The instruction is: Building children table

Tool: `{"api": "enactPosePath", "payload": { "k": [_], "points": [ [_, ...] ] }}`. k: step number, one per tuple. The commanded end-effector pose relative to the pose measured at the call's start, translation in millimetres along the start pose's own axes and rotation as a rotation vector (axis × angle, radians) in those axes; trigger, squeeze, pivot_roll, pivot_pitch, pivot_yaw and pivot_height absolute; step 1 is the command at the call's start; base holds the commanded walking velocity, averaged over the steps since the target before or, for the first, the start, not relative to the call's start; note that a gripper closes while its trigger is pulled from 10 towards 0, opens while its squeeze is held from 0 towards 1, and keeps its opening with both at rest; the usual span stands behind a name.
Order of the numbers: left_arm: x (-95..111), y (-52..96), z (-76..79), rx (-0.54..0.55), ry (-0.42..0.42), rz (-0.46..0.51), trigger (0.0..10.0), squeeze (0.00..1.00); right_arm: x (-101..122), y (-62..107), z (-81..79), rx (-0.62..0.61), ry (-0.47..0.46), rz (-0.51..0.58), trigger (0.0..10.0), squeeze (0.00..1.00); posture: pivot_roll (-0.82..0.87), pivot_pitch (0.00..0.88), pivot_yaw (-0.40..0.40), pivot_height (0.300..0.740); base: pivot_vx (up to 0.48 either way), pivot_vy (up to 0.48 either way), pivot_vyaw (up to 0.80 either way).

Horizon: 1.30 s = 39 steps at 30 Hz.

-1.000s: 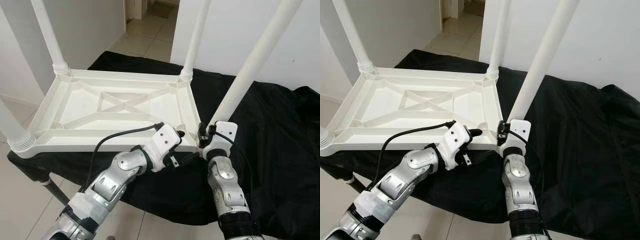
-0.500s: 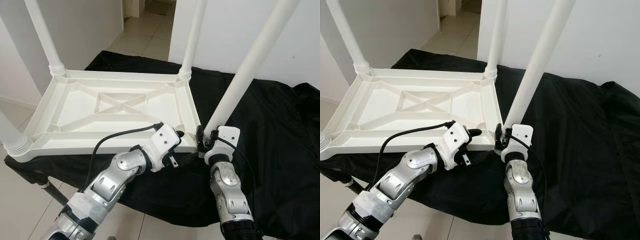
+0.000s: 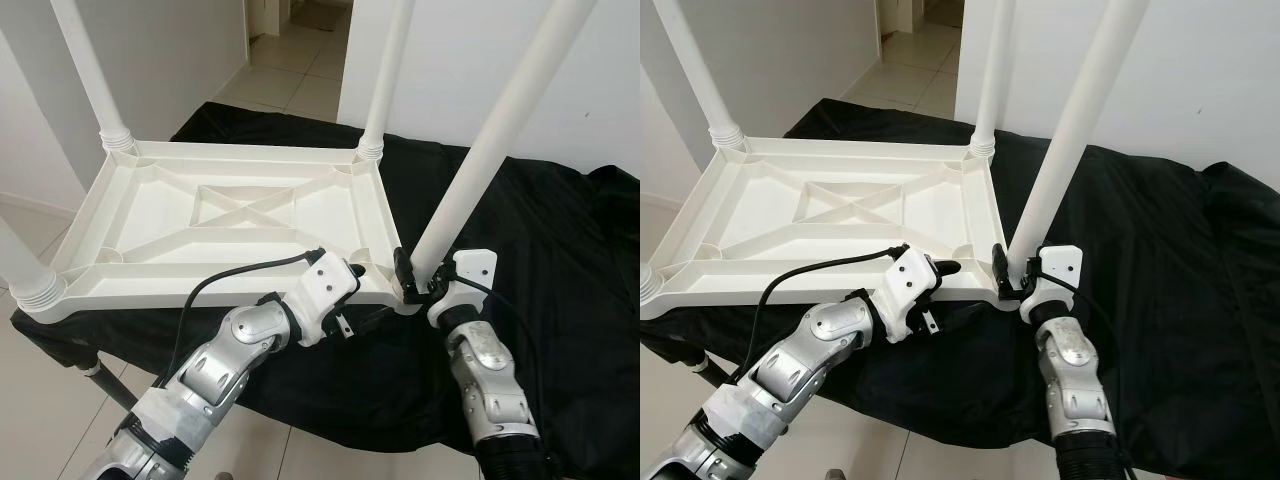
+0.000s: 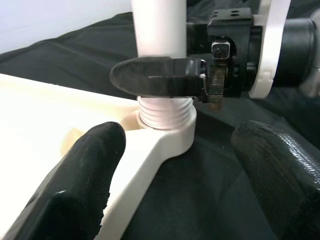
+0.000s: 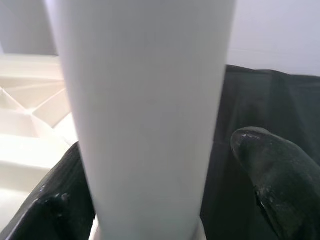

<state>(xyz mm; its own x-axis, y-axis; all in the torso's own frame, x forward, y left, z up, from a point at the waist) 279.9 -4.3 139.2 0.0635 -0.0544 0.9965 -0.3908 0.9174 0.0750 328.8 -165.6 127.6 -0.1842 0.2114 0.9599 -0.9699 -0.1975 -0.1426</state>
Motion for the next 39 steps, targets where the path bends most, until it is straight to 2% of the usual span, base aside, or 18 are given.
{"api": "enactPosePath", "payload": {
  "k": [1, 2, 3, 6, 8, 9, 10, 18, 19, 20, 21, 23, 31, 32, 34, 35, 39],
  "points": [
    [-5, -0.2, 10.0, -0.092, -0.003, -0.028, 10.0, 0.0, -2, -0.2, -1.8, 0.054, 0.004, 0.013, 10.0, 0.0, -0.05, 0.0, -0.049, 0.74, 0.0, 0.0, 0.0],
    [-5, -0.2, 10.0, -0.092, -0.003, -0.028, 10.0, 0.0, -2, -0.2, -1.8, 0.054, 0.004, 0.013, 10.0, 0.0, -0.05, 0.0, -0.049, 0.74, 0.0, 0.0, 0.0],
    [-4, -0.6, 12.3, -0.109, 0.014, -0.024, 10.0, 0.0, -2, -1.9, -3.9, 0.113, 0.016, 0.021, 10.0, 0.0, -0.05, 0.0, -0.05, 0.74, 0.0, 0.0, 0.0],
    [-4, -0.6, 12.3, -0.109, 0.014, -0.024, 10.0, 0.0, -2, -1.9, -3.9, 0.113, 0.016, 0.021, 10.0, 0.0, -0.05, 0.0, -0.05, 0.74, 0.0, 0.0, 0.0],
    [2, -2.9, 12.7, -0.12, -0.008, -0.021, 10.0, 0.0, -3, -8.9, -5.9, 0.251, 0.025, 0.018, 10.0, 0.0, -0.03, 0.0, -0.047, 0.74, 0.0, 0.0, 0.0],
    [2, -2.9, 12.7, -0.12, -0.008, -0.021, 10.0, 0.0, -3, -8.9, -5.9, 0.251, 0.025, 0.018, 10.0, 0.0, -0.03, 0.0, -0.047, 0.74, 0.0, 0.0, 0.0],
    [4, -2.9, 12.1, -0.122, -0.019, -0.02, 10.0, 0.0, -4, -11.1, -5.4, 0.301, 0.029, 0.019, 10.0, 0.0, -0.02, 0.0, -0.046, 0.74, 0.0, 0.0, 0.0],
    [4, -0.8, 7.5, -0.112, -0.044, -0.03, 10.0, 0.0, -8, -15.1, -4.2, 0.382, 0.047, 0.019, 10.0, 0.0, -0.02, 0.0, -0.046, 0.74, 0.0, 0.0, 0.0],
    [4, -0.7, 6.8, -0.108, -0.047, -0.029, 10.0, 0.0, -9, -16.3, -4.3, 0.398, 0.049, 0.015, 4.8, 0.0, -0.01, 0.0, -0.048, 0.74, 0.0, 0.0, 0.0],
    [4, -0.7, 6.8, -0.108, -0.047, -0.029, 10.0, 0.0, -9, -16.3, -4.3, 0.398, 0.049, 0.015, 4.8, 0.0, -0.01, 0.0, -0.048, 0.74, 0.0, 0.0, 0.0],
    [4, -0.8, 6.4, -0.105, -0.048, -0.028, 10.0, 0.0, -11, -17.2, -4.1, 0.41, 0.041, 0.011, 0.3, 0.0, -0.01, 0.0, -0.05, 0.74, 0.0, 0.0, 0.0],
    [5, -1.0, 6.1, -0.102, -0.049, -0.025, 10.0, 0.0, -12, -17.8, -3.9, 0.416, 0.038, 0.008, 0.0, 0.0, -0.01, 0.0, -0.05, 0.74, 0.0, 0.0, 0.0],
    [6, -4.0, 2.8, -0.084, -0.052, -0.01, 10.0, 0.0, -15, -15.0, 0.3, 0.427, 0.018, 0.015, 0.0, 0.0, -0.02, 0.0, -0.056, 0.74, 0.0, 0.0, 0.0],
    [7, -4.7, 2.6, -0.084, -0.053, -0.009, 10.0, 0.0, -15, -14.1, 1.9, 0.416, 0.007, 0.021, 8.1, 0.0, -0.02, 0.0, -0.054, 0.74, 0.0, 0.0, 0.0],
    [7, -5.1, 2.7, -0.084, -0.053, -0.009, 10.0, 0.0, -15, -13.6, 2.6, 0.409, 0.001, 0.022, 8.1, 0.0, -0.02, 0.0, -0.054, 0.74, 0.0, 0.0, 0.0],
    [7, -5.3, 1.7, -0.083, -0.055, -0.007, 10.0, 0.0, -12, -12.5, 1.3, 0.394, -0.023, 0.036, 10.0, 0.0, -0.02, 0.0, -0.053, 0.74, 0.0, 0.0, 0.0],
    [8, -5.1, 0.6, -0.082, -0.057, -0.006, 10.0, 0.0, -10, -12.2, 0.1, 0.37, -0.046, 0.043, 10.0, 0.0, -0.03, 0.0, -0.055, 0.74, 0.0, 0.0, 0.0]
  ]
}}
Point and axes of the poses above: a point about 5 cm out from each wrist's last joint towards the gripper, its own y axis pointing back from the gripper into the wrist, its own x axis along the axis of the wrist's last joint, z = x × y, the point moved 4 cm from there along -y, pointing out of the wrist towards the gripper, and after that the axes turned 13 degrees about y, right-handed, at the moved point
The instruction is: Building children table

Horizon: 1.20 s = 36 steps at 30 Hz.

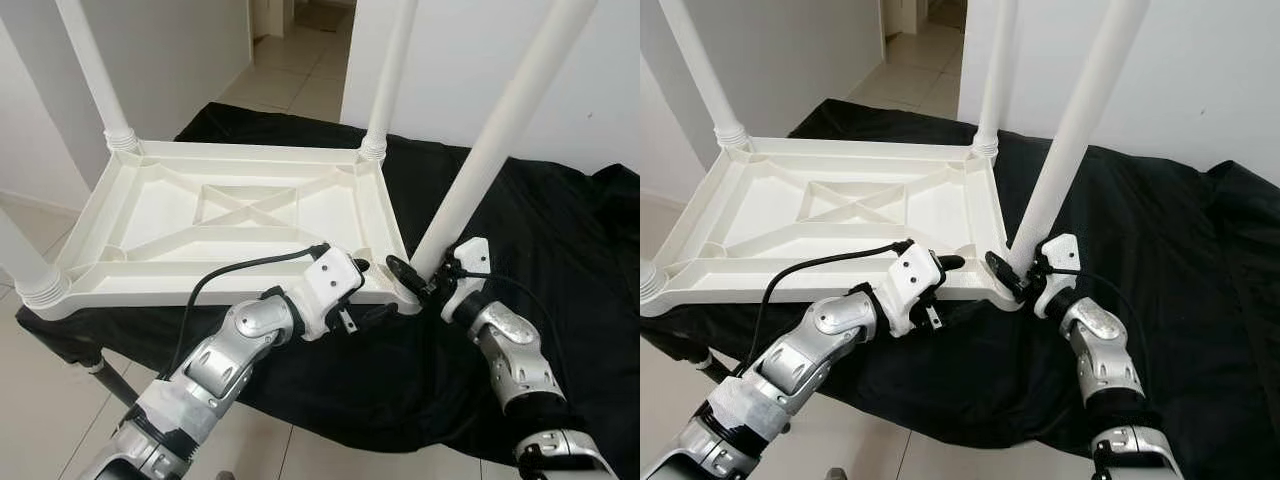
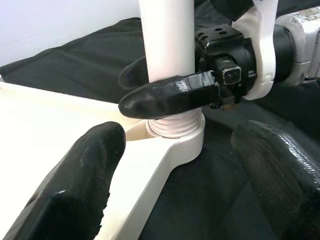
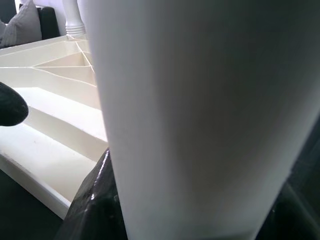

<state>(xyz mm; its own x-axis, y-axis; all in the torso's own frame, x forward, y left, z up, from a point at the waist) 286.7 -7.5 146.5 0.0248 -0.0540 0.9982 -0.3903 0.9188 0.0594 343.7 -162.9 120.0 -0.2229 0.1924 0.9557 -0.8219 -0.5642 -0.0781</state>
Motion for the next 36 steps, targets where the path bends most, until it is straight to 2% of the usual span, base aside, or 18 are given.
{"api": "enactPosePath", "payload": {
  "k": [1, 4, 9, 16, 17, 18, 19, 20, 22, 23, 25, 27, 31, 36],
  "points": [
    [0, 0.0, 5.3, -0.081, -0.021, -0.02, 10.0, 0.0, -1, 2.5, 1.3, -0.032, -0.042, 0.008, 10.0, 0.0, -0.03, 0.0, -0.055, 0.74, 0.0, 0.0, 0.0],
    [0, -0.1, 5.5, -0.081, -0.019, -0.02, 10.0, 0.0, -3, 2.4, -1.0, -0.064, -0.022, -0.024, 10.0, 0.0, -0.03, 0.0, -0.055, 0.74, 0.0, 0.0, 0.0],
    [-5, -0.5, 10.0, -0.095, -0.025, -0.036, 10.0, 0.0, -11, -0.1, -10.3, -0.135, -0.047, -0.098, 10.0, 0.0, -0.04, 0.0, -0.049, 0.74, 0.0, 0.0, 0.0],
    [-7, -1.1, 13.5, -0.107, -0.016, -0.036, 10.0, 0.0, -13, -0.9, -13.7, -0.226, -0.048, -0.131, 10.0, 0.0, -0.04, 0.0, -0.048, 0.74, 0.0, 0.0, 0.0],
    [-7, -1.2, 13.1, -0.107, -0.016, -0.035, 10.0, 0.0, -12, -1.2, -15.5, -0.286, -0.073, -0.136, 10.0, 0.0, -0.04, 0.0, -0.057, 0.74, 0.0, 0.0, 0.0],
    [-7, -1.2, 13.1, -0.107, -0.016, -0.035, 10.0, 0.0, -12, -1.2, -15.5, -0.286, -0.073, -0.136, 10.0, 0.0, -0.04, 0.0, -0.057, 0.74, 0.0, 0.0, 0.0],
    [-6, -1.4, 11.9, -0.103, -0.018, -0.034, 10.0, 0.0, -13, 0.2, -13.6, -0.367, -0.063, -0.163, 10.0, 0.0, -0.04, 0.0, -0.063, 0.74, 0.0, 0.0, 0.0],
    [-6, -1.4, 11.9, -0.103, -0.018, -0.034, 10.0, 0.0, -13, 0.2, -13.6, -0.367, -0.063, -0.163, 10.0, 0.0, -0.04, 0.0, -0.063, 0.74, 0.0, 0.0, 0.0],
    [-5, -2.2, 9.4, -0.094, -0.022, -0.028, 10.0, 0.0, -20, 6.2, -9.0, -0.569, -0.08, -0.214, 10.0, 0.0, -0.04, 0.0, -0.068, 0.74, 0.0, 0.0, 0.0],
    [-5, -2.2, 9.4, -0.094, -0.022, -0.028, 10.0, 0.0, -20, 6.2, -9.0, -0.569, -0.08, -0.214, 10.0, 0.0, -0.04, 0.0, -0.068, 0.74, 0.0, 0.0, 0.0],
    [-5, -2.3, 9.9, -0.094, -0.027, -0.029, 10.0, 0.0, -27, 12.5, -7.8, -0.712, -0.09, -0.278, 10.0, 0.0, -0.03, 0.0, -0.068, 0.74, 0.0, 0.0, 0.0],
    [-6, -1.7, 10.8, -0.097, -0.03, -0.032, 10.0, 0.0, -29, 15.1, -9.8, -0.803, -0.114, -0.306, 10.0, 0.0, -0.02, 0.0, -0.07, 0.74, 0.0, 0.0, 0.0],
    [-5, 0.5, 7.9, -0.087, -0.033, -0.035, 10.0, 0.0, -20, 0.8, -20.5, -0.741, -0.16, -0.252, 10.0, 0.0, -0.02, 0.0, -0.057, 0.74, 0.0, 0.0, 0.0],
    [-6, 1.7, 7.2, -0.087, -0.034, -0.038, 10.0, 0.0, -16, 0.7, -19.8, -0.752, -0.149, -0.25, 10.0, 0.0, -0.01, 0.0, -0.059, 0.74, 0.0, 0.0, 0.0]
  ]
}}
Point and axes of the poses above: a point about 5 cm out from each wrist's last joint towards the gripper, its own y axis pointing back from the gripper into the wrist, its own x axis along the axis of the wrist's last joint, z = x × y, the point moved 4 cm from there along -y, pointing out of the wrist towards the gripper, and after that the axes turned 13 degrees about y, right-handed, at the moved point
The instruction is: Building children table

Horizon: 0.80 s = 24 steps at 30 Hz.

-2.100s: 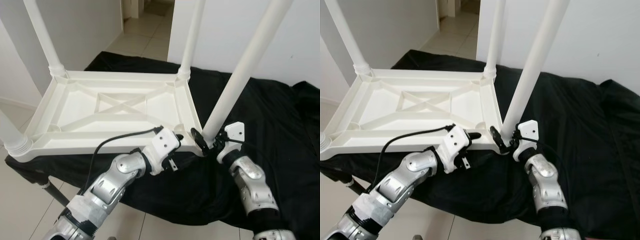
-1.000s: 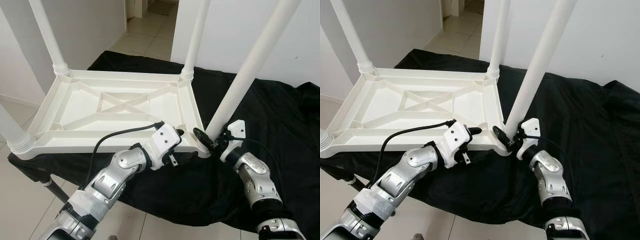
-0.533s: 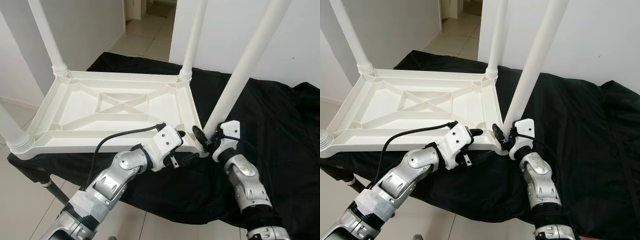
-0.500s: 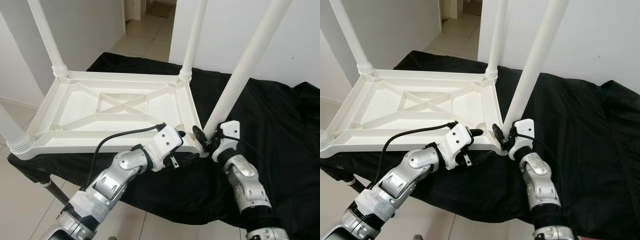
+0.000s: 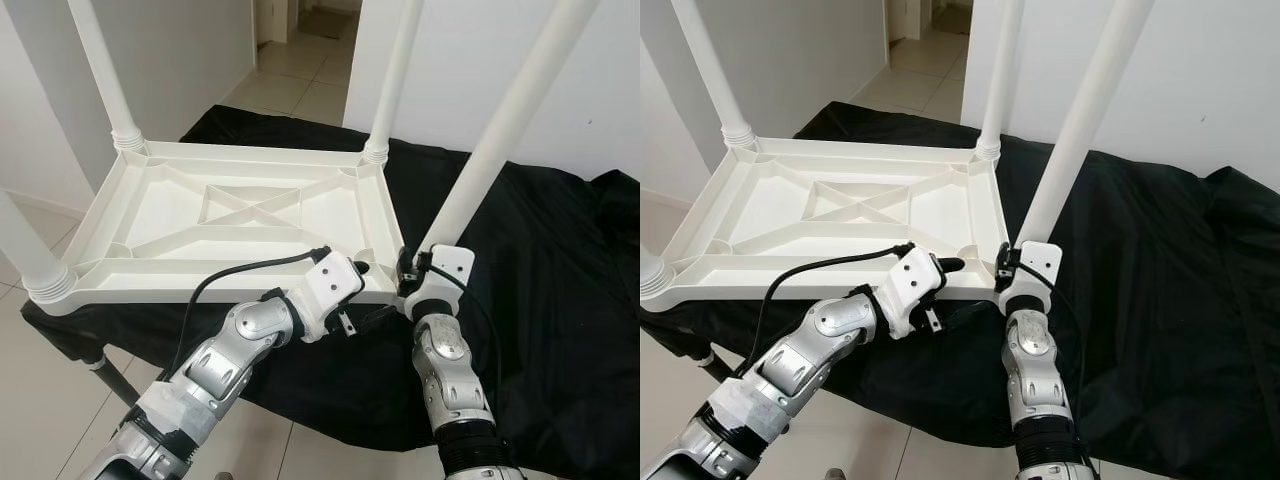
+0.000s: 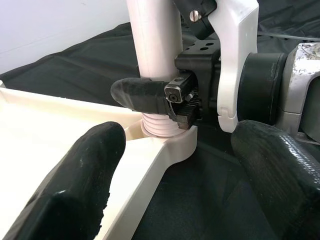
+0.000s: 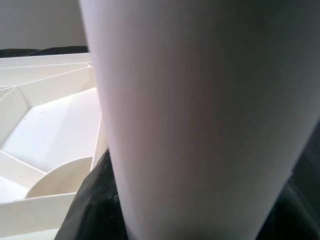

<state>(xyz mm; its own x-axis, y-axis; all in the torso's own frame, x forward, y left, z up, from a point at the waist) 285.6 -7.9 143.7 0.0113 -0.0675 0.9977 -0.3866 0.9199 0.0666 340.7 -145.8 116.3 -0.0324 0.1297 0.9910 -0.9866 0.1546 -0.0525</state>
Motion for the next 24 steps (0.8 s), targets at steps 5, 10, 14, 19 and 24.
{"api": "enactPosePath", "payload": {
  "k": [5, 10, 14, 19, 24],
  "points": [
    [-2, 1.8, 4.7, -0.078, -0.02, -0.029, 10.0, 0.0, -12, 4.3, 2.8, -0.007, -0.005, -0.043, 10.0, 1.0, -0.02, 0.0, -0.053, 0.74, 0.0, 0.0, 0.0],
    [-2, 2.0, 0.1, -0.068, -0.025, -0.029, 10.0, 0.0, -7, 1.8, 12.2, 0.017, 0.023, 0.012, 10.0, 1.0, -0.02, 0.0, -0.05, 0.74, 0.0, 0.0, 0.0],
    [1, 2.9, -5.4, -0.056, -0.029, -0.022, 10.0, 0.0, -8, 0.5, 18.4, 0.027, 0.033, 0.023, 10.0, 1.0, -0.02, 0.0, -0.049, 0.74, 0.0, 0.0, 0.0],
    [4, 2.5, -13.3, -0.018, -0.002, -0.004, 10.0, 0.0, -9, -1.0, 22.6, 0.024, 0.041, 0.027, 10.0, 0.68, -0.02, 0.0, -0.051, 0.74, 0.0, 0.0, 0.0],
    [12, 1.7, -21.0, 0.054, 0.043, 0.047, 10.0, 0.0, -4, -0.7, 17.0, 0.058, 0.052, 0.085, 10.0, 0.0, -0.02, 0.0, -0.049, 0.74, 0.0, 0.0, 0.0]
  ]
}}
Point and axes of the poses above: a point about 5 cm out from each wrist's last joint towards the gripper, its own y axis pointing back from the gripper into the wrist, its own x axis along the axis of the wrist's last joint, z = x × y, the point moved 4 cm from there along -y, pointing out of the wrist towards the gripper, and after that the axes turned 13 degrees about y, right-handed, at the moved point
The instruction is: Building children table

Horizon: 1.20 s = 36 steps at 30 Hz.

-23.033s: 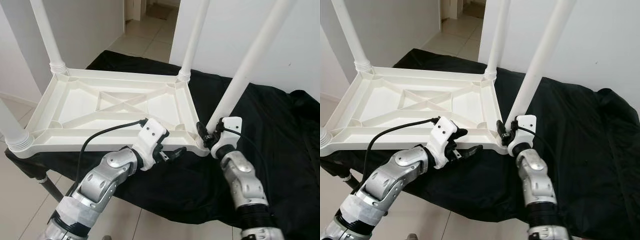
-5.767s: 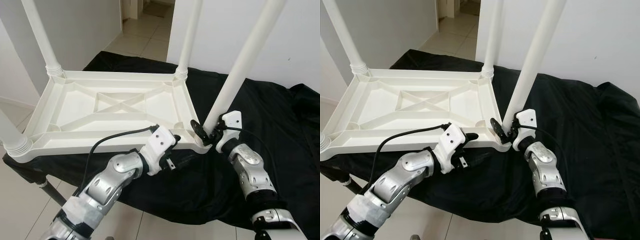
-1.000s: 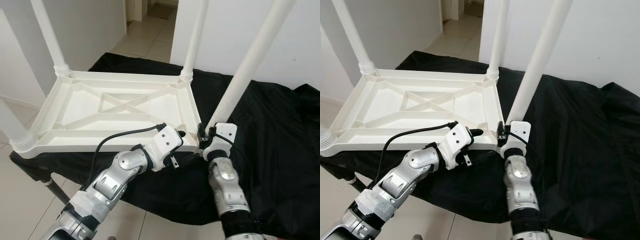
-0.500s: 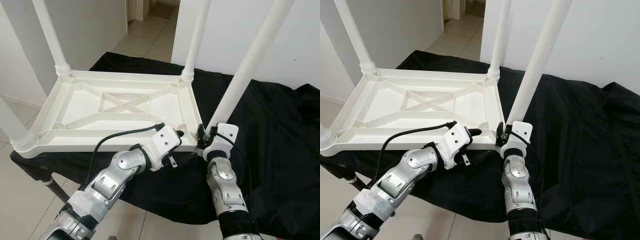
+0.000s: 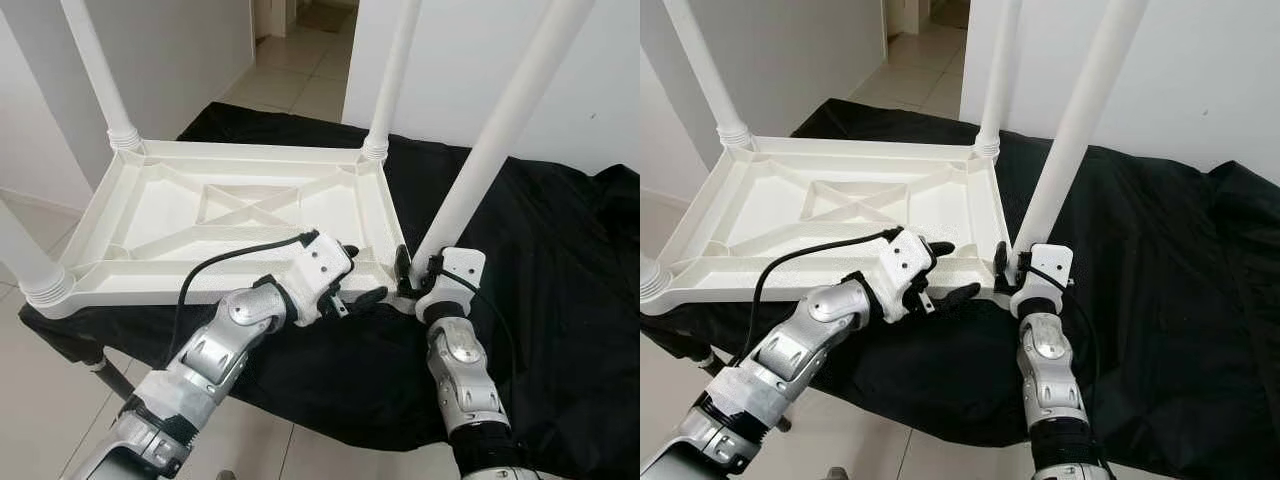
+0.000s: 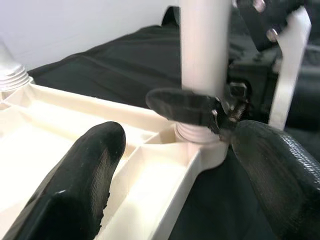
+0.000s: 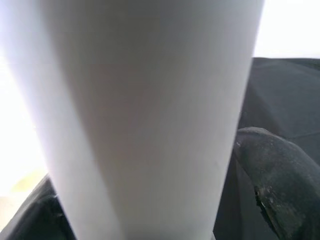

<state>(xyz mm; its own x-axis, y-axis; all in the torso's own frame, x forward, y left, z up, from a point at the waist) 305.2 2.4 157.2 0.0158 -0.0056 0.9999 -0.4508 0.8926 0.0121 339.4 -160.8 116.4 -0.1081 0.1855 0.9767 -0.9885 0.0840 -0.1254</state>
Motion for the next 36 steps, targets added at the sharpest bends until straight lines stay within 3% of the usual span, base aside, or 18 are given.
{"api": "enactPosePath", "payload": {
  "k": [1, 5, 8, 14, 22, 28, 36],
  "points": [
    [-1, -0.9, 1.3, -0.016, 0.013, -0.008, 10.0, 0.0, -2, 0.7, 1.9, -0.001, 0.006, 0.002, 10.0, 0.0, -0.02, 0.0, -0.049, 0.74, 0.0, 0.0, 0.0],
    [-3, 1.2, 1.4, 0.011, 0.027, 0.004, 10.0, 0.0, 0, 3.1, -3.1, 0.032, -0.009, 0.023, 10.0, 0.0, -0.02, 0.0, -0.05, 0.74, 0.0, 0.0, 0.0],
    [-6, 4.0, -0.3, 0.034, 0.059, 0.004, 10.0, 0.0, 0, 4.8, -4.5, 0.05, 0.045, 0.047, 10.0, 0.0, -0.02, 0.0, -0.053, 0.74, 0.0, 0.0, 0.0],
    [-5, 5.6, -1.2, 0.041, 0.051, 0.018, 10.0, 0.0, -1, 4.2, -5.1, 0.14, -0.007, 0.054, 10.0, 0.0, -0.03, 0.0, -0.053, 0.74, 0.0, 0.0, 0.0],
    [-8, 7.2, 2.0, -0.012, 0.049, 0.006, 10.0, 0.0, -1, -2.2, -6.3, 0.271, 0.019, 0.07, 10.0, 0.0, -0.03, 0.0, -0.062, 0.74, 0.0, 0.0, 0.0],
    [-4, 7.5, 5.4, -0.053, 0.051, 0.006, 10.0, 0.0, 15, -9.7, -2.5, 0.406, 0.071, 0.146, 10.0, 0.0, -0.03, 0.0, -0.066, 0.74, 0.0, 0.0, 0.0],
    [-3, 5.6, 7.5, -0.065, 0.047, 0.007, 10.0, 0.0, 20, -15.3, 0.9, 0.503, 0.098, 0.166, 10.0, 0.0, -0.03, 0.0, -0.063, 0.74, 0.0, 0.0, 0.0]
  ]
}}
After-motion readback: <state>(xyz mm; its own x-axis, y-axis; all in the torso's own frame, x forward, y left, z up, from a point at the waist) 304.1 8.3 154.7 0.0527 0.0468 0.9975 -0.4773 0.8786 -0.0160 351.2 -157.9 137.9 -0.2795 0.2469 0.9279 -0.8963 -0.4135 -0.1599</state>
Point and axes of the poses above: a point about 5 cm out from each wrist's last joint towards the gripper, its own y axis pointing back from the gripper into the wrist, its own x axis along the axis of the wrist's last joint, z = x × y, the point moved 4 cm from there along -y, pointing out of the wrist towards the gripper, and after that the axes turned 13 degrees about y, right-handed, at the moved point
